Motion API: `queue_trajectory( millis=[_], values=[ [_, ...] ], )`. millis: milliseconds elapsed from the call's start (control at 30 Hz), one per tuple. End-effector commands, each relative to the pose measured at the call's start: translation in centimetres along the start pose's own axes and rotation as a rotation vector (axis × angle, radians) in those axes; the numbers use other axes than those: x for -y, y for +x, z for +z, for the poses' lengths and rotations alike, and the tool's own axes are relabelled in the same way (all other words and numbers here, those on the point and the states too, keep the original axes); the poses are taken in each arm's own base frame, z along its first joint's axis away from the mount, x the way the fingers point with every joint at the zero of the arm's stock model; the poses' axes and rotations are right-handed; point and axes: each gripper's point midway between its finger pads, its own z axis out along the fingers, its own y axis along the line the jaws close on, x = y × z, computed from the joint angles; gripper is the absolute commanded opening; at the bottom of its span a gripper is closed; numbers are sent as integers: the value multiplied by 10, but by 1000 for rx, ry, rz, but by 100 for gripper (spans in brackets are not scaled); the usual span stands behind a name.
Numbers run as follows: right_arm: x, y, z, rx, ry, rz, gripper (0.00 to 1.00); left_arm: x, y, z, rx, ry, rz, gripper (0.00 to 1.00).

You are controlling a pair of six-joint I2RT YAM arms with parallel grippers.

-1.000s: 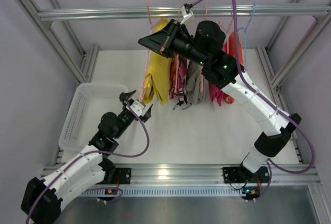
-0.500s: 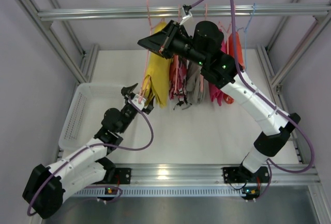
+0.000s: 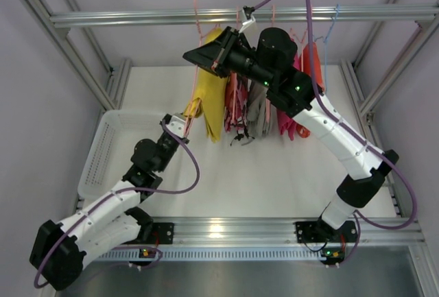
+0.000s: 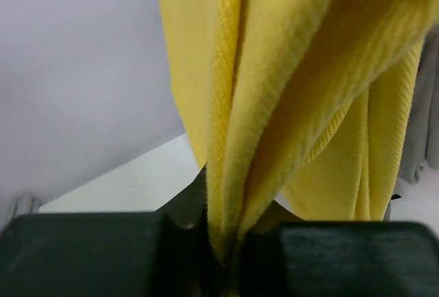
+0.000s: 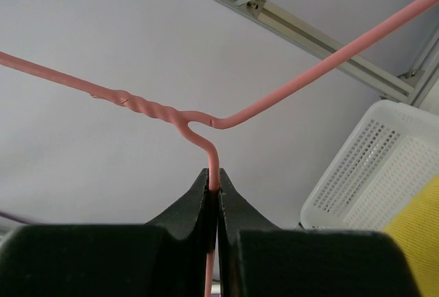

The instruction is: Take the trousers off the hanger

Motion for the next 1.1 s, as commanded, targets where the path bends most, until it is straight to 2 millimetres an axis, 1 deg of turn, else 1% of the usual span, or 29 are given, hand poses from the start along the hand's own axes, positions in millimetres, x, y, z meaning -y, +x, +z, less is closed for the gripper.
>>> queue_trajectory(
  millis=[0, 33, 67, 100, 133, 167, 200, 233, 267, 300, 333, 367, 400, 433, 467, 500, 533, 600, 633, 667, 733, 767, 833, 867, 900, 933, 967, 1000, 1067],
  values=[
    [-74, -43, -38, 138, -219, -102, 0, -15, -52, 3, 119, -47, -71, 9],
    [-77, -44, -43, 144, -226, -117, 0, -14, -50, 3, 99, -43, -90, 3],
    [-68, -43, -41, 138, -206, -121, 0, -19, -63, 1, 118, -54, -105, 0],
    [-64, -43, -43, 137, -198, -131, 0, -20, -68, 0, 119, -55, -119, 0],
    [-66, -44, -49, 141, -202, -146, 0, -19, -67, -2, 93, -46, -139, 0],
    [-53, -39, -48, 125, -181, -156, 0, -22, -79, -6, 111, -47, -154, 0],
    [-49, -37, -50, 122, -179, -176, 0, -26, -95, -8, 133, -51, -174, 0],
    [-36, -32, -53, 111, -156, -180, 0, -25, -93, -10, 100, -42, -205, 0],
    [-29, -28, -55, 99, -153, -195, 0, -26, -99, -12, 98, -39, -220, 0],
    [-23, -25, -57, 91, -151, -226, 0, -32, -119, -15, 126, -51, -244, 0],
    [-12, -19, -60, 85, -151, -242, 0, -34, -125, -17, 125, -53, -283, 0],
    [-9, -12, -62, 68, -172, -261, 0, -34, -126, -19, 101, -48, -295, 0],
    [-5, -8, -64, 62, -182, -287, 0, -35, -134, -20, 108, -43, -300, 0],
    [11, 1, -65, 44, -167, -289, 0, -38, -154, -22, 140, -36, -351, 0],
    [9, 6, -67, 32, -204, -315, 0, -36, -158, -21, 132, -22, -360, 0],
    [14, 12, -66, 15, -209, -323, 0, -36, -166, -21, 141, -11, -373, 0],
    [26, 19, -65, -5, -199, -319, 0, -38, -187, -23, 179, 3, -408, 0],
    [31, 27, -62, -37, -215, -328, 0, -41, -194, -17, 164, -2, -449, 0],
    [35, 30, -59, -47, -213, -326, 0, -49, -199, -15, 165, -41, -468, 0],
    [35, 34, -59, -62, -221, -323, 0, -58, -218, -13, 194, -58, -476, 0],
    [35, 36, -55, -64, -233, -335, 0, -66, -239, -13, 234, -71, -480, 0],
    [34, 38, -54, -67, -240, -338, 0, -74, -264, -14, 281, -78, -485, 0],
    [40, 40, -49, -76, -231, -332, 0, -82, -286, -16, 317, -88, -471, 0],
    [40, 43, -48, -83, -232, -326, 0, -87, -294, -14, 329, -101, -465, 0],
    [44, 45, -46, -91, -225, -319, 0, -96, -321, -21, 387, -109, -458, 0],
    [48, 47, -44, -98, -217, -316, 0, -102, -333, -24, 411, -117, -429, 0],
    [48, 51, -43, -106, -219, -313, 0, -106, -341, -23, 426, -131, -415, 0],
    [52, 55, -40, -116, -213, -307, 0, -116, -364, -32, 479, -145, -384, 0],
    [55, 61, -38, -128, -209, -304, 0, -125, -382, -34, 519, -171, -360, 0]
  ],
)
